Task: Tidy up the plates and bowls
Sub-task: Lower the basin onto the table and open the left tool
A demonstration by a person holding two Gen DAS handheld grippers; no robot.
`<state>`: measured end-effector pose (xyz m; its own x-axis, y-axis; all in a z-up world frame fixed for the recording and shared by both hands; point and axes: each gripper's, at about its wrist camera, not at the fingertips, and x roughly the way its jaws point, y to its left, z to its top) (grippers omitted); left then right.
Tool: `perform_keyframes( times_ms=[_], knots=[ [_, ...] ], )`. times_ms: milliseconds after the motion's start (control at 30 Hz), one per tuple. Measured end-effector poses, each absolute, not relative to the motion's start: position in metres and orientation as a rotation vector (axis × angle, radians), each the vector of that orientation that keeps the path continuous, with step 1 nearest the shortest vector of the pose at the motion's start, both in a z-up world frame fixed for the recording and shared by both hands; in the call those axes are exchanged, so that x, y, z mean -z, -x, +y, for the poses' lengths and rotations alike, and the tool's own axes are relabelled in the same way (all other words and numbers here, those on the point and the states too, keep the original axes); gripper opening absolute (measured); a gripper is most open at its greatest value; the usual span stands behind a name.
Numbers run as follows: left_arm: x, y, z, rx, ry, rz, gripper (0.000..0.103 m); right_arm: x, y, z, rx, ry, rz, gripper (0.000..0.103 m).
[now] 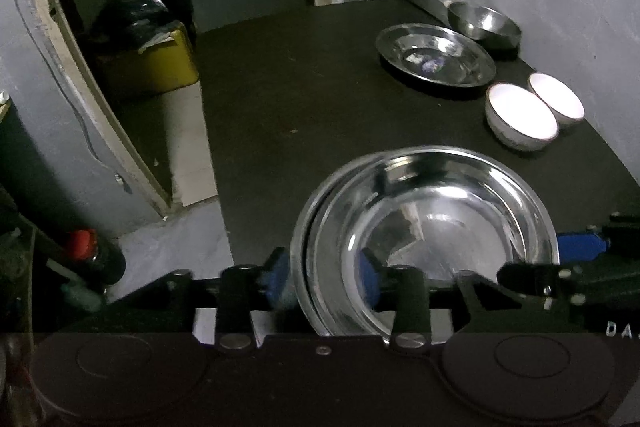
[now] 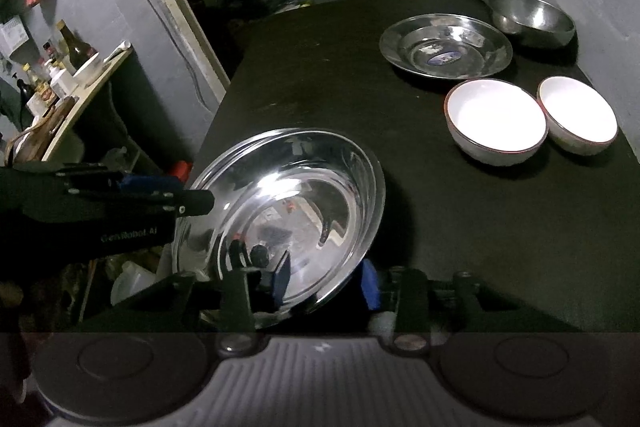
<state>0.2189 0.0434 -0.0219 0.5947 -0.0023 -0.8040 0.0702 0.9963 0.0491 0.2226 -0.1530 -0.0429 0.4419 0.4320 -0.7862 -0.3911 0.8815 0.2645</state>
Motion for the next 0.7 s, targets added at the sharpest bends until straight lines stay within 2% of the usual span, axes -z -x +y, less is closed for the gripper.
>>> perform_keyframes(
  times_ms=[33, 100, 200, 267, 467, 700],
  knots=[
    [0.021, -0.219, 0.045, 0.034, -0.074, 0.926, 0.058, 0.043, -0.222, -0.153, -0.509, -0.044, 0.987, 0.056],
    [0.017, -0.22, 0.047, 0.019, -0.067, 0.899, 0.077, 0.042, -0.222, -0.154, -0.502, -0.045, 0.983, 0.067],
    [0.011, -0.223, 0.05, -0.018, -0.071, 0.852, 0.098, 0.042, -0.224, -0.157, -0.487, -0.054, 0.981, 0.083],
    [0.009, -0.226, 0.05, -0.026, -0.077, 0.831, 0.101, 0.043, -0.226, -0.16, -0.477, -0.066, 0.981, 0.086],
    [0.007, -0.246, 0.049, -0.019, -0.105, 0.81, 0.102, 0.044, -0.231, -0.166, -0.45, -0.085, 0.956, 0.094],
    [-0.001, -0.297, 0.04, 0.017, -0.111, 0.745, 0.102, 0.028, -0.247, -0.187, -0.356, -0.084, 0.765, 0.103]
  ],
)
